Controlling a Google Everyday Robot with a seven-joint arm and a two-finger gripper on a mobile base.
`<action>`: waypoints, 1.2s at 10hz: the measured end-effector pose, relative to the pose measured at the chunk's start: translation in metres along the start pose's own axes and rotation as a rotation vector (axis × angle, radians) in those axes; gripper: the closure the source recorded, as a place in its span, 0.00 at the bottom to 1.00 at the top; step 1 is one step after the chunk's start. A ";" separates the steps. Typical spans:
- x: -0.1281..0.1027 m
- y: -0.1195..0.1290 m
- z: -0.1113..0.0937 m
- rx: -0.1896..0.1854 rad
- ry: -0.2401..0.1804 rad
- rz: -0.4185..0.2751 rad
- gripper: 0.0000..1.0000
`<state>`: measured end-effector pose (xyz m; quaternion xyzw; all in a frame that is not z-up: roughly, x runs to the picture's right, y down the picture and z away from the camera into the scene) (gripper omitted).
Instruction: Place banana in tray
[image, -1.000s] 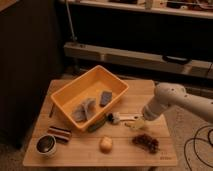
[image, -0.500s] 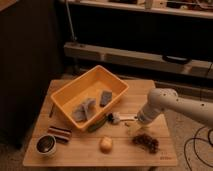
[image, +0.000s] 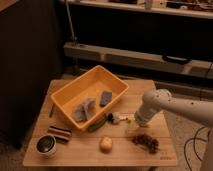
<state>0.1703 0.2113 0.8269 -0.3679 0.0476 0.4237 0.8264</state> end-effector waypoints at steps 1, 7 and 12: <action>0.001 0.000 0.004 0.001 0.021 0.000 0.27; -0.001 0.003 0.006 0.000 0.064 0.016 0.96; 0.012 -0.012 -0.045 -0.067 0.007 0.151 1.00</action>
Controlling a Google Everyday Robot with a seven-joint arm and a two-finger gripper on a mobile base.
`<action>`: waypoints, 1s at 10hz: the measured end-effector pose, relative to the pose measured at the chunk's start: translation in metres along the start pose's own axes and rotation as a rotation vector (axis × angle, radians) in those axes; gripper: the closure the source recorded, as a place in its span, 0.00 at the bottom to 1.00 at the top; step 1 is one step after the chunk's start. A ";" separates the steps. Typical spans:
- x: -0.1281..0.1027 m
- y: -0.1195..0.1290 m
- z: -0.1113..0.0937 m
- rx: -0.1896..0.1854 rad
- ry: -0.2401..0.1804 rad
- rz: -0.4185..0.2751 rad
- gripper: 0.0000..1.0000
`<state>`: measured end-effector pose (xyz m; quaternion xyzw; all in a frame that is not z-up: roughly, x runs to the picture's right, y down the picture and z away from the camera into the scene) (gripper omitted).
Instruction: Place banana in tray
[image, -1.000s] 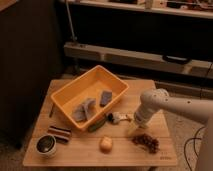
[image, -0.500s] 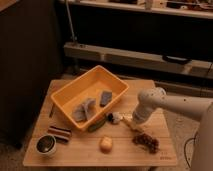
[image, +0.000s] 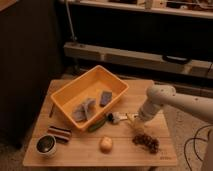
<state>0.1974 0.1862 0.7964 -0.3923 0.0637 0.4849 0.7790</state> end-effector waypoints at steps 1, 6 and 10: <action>0.002 -0.003 -0.021 -0.010 -0.019 0.033 1.00; -0.019 -0.016 -0.156 -0.080 -0.170 0.162 1.00; -0.098 0.020 -0.191 -0.152 -0.263 0.115 1.00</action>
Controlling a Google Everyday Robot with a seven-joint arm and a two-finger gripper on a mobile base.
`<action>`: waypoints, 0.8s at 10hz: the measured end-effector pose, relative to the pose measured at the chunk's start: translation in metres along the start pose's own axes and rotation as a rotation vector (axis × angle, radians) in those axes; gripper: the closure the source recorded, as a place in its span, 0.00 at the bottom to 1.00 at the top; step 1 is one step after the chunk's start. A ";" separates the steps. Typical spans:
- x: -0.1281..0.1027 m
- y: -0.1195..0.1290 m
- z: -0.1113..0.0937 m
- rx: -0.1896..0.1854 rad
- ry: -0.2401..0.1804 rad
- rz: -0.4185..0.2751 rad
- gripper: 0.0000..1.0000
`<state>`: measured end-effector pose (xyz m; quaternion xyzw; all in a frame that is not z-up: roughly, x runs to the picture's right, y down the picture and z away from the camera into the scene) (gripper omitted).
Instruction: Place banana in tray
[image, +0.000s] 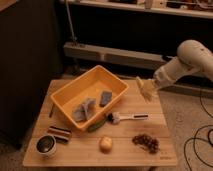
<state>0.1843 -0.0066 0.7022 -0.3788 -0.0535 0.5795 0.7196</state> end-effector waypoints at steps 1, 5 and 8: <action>-0.020 0.015 0.012 -0.019 -0.011 -0.020 1.00; -0.081 0.078 0.060 -0.074 -0.015 -0.112 1.00; -0.116 0.130 0.103 -0.086 0.008 -0.193 0.99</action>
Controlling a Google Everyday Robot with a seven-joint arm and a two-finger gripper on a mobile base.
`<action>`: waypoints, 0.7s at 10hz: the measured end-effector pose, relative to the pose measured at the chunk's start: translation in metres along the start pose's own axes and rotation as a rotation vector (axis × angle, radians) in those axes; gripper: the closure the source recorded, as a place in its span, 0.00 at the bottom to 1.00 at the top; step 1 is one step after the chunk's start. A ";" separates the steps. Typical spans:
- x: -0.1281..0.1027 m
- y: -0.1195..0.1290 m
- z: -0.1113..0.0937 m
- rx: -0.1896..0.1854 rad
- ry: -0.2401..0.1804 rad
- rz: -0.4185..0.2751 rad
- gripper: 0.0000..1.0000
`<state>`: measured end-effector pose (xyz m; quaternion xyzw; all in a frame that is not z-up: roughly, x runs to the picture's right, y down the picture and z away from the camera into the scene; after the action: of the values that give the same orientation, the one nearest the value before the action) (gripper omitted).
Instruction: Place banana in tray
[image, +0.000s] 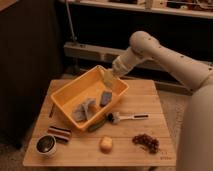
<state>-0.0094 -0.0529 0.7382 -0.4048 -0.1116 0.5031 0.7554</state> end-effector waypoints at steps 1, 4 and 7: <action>-0.015 0.014 0.021 0.002 0.021 -0.028 0.93; -0.045 0.039 0.094 0.009 0.102 -0.089 0.63; -0.034 0.033 0.164 0.027 0.190 -0.121 0.32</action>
<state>-0.1419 0.0053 0.8284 -0.4329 -0.0568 0.4174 0.7969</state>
